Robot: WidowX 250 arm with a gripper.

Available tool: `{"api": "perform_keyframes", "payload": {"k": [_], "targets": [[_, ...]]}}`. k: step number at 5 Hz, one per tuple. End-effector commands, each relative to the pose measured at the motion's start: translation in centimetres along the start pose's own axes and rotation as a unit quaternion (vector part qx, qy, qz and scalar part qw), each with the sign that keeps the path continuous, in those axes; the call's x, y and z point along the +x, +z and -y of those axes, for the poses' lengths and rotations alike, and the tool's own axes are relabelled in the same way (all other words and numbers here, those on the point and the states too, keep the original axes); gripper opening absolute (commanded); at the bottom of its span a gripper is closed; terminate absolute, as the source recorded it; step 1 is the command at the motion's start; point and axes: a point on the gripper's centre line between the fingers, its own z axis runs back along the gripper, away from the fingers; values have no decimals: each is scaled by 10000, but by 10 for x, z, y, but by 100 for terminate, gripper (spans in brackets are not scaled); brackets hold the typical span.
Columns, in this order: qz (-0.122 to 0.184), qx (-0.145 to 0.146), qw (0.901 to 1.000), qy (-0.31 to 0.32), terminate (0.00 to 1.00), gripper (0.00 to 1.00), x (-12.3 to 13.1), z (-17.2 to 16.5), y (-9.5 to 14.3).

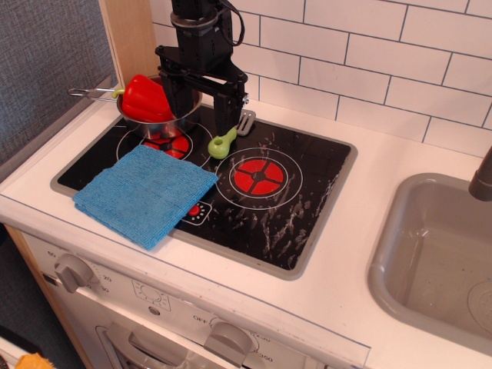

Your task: Move the blue cloth to the lower right corner of the stove.

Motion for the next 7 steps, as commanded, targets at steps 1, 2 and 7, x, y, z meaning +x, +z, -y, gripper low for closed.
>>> {"api": "perform_keyframes", "payload": {"k": [1,2,7], "targets": [[0,0,10000,0,0,100,0,0,0],[124,32,9997,-200,0,100,-27,12,2],[71,281,9993,-220,0,100,-85,-32,-31]]}}
